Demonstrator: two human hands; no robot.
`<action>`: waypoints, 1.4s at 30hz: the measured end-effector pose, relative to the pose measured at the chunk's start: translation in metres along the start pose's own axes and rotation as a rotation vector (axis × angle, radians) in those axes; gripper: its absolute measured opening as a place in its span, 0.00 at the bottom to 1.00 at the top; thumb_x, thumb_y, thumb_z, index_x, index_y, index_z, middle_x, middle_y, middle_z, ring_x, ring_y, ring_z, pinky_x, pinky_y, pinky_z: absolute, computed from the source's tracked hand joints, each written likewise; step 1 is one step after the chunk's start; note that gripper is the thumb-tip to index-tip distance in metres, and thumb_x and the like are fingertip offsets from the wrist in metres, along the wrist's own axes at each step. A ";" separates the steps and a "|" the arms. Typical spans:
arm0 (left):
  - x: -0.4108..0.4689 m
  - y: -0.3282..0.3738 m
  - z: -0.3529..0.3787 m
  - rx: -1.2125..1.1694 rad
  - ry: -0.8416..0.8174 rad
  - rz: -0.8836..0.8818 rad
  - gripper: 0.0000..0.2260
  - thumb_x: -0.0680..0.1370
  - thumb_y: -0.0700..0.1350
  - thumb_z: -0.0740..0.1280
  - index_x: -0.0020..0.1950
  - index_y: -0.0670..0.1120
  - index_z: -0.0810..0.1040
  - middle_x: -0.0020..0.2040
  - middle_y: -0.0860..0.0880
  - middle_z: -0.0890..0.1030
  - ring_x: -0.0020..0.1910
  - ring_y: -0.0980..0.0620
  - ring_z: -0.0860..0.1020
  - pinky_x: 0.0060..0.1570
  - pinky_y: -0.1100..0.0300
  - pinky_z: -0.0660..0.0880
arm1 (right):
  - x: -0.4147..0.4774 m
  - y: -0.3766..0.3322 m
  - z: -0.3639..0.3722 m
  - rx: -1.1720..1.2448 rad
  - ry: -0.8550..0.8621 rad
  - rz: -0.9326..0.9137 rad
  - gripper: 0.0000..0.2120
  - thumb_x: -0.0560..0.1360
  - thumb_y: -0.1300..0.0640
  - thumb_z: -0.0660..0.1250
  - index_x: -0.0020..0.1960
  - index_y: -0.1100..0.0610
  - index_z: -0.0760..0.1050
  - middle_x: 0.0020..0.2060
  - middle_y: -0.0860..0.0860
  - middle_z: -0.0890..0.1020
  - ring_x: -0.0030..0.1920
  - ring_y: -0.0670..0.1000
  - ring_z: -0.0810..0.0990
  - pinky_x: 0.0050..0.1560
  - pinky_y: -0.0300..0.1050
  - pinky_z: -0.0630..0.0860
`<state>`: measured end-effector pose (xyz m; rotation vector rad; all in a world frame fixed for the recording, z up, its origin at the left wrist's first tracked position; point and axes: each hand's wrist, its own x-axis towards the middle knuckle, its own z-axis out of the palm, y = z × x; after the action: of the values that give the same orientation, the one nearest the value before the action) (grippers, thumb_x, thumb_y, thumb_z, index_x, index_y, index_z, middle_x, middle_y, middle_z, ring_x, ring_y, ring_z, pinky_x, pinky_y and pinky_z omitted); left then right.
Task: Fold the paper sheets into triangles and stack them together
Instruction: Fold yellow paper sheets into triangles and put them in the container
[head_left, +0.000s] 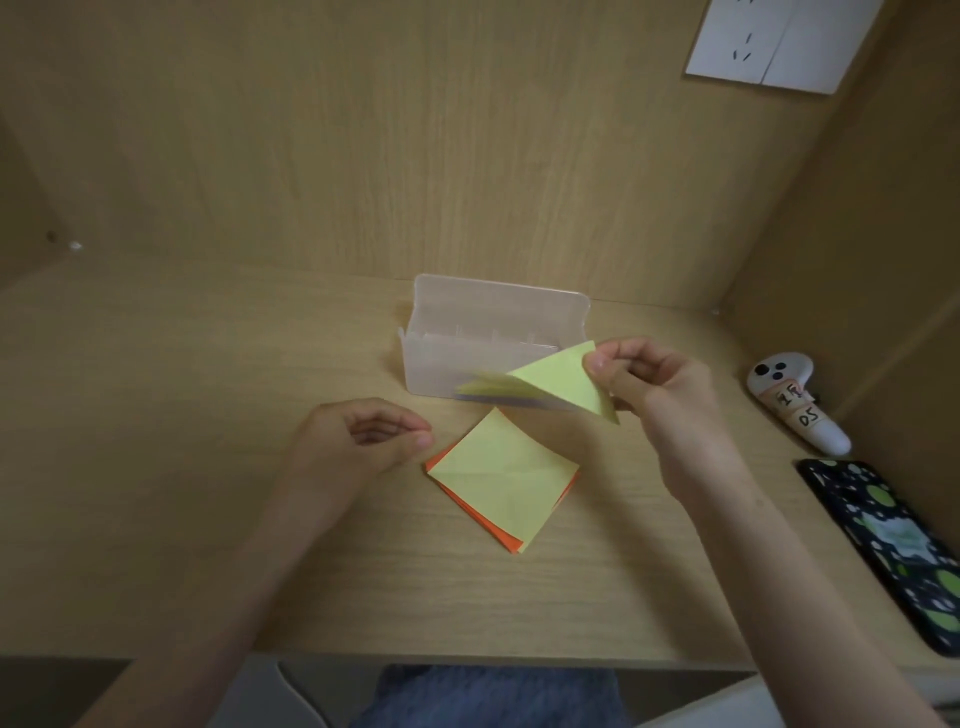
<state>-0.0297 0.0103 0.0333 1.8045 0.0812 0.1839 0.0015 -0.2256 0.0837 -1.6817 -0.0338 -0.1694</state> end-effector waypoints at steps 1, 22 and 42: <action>0.001 0.002 0.003 -0.001 -0.009 0.014 0.07 0.67 0.37 0.76 0.36 0.49 0.82 0.34 0.56 0.84 0.32 0.63 0.78 0.37 0.75 0.74 | 0.002 -0.001 0.002 0.007 -0.026 -0.003 0.04 0.73 0.64 0.68 0.48 0.58 0.78 0.36 0.55 0.76 0.35 0.45 0.72 0.34 0.31 0.69; 0.011 -0.009 0.023 0.042 0.001 0.086 0.08 0.71 0.39 0.73 0.39 0.53 0.82 0.37 0.57 0.83 0.36 0.65 0.77 0.40 0.74 0.72 | 0.131 -0.015 0.032 -0.254 -0.196 0.115 0.08 0.73 0.68 0.67 0.48 0.58 0.75 0.35 0.53 0.77 0.30 0.49 0.75 0.25 0.36 0.73; 0.023 -0.001 0.027 -0.098 0.071 0.121 0.07 0.76 0.38 0.66 0.45 0.48 0.82 0.38 0.53 0.82 0.33 0.62 0.78 0.36 0.70 0.74 | 0.156 -0.011 0.021 -0.360 -0.436 -0.157 0.07 0.75 0.62 0.67 0.40 0.54 0.74 0.36 0.48 0.77 0.38 0.43 0.75 0.44 0.35 0.72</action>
<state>-0.0027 -0.0118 0.0284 1.7064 0.0125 0.3325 0.1564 -0.2155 0.1125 -2.0495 -0.4879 0.0831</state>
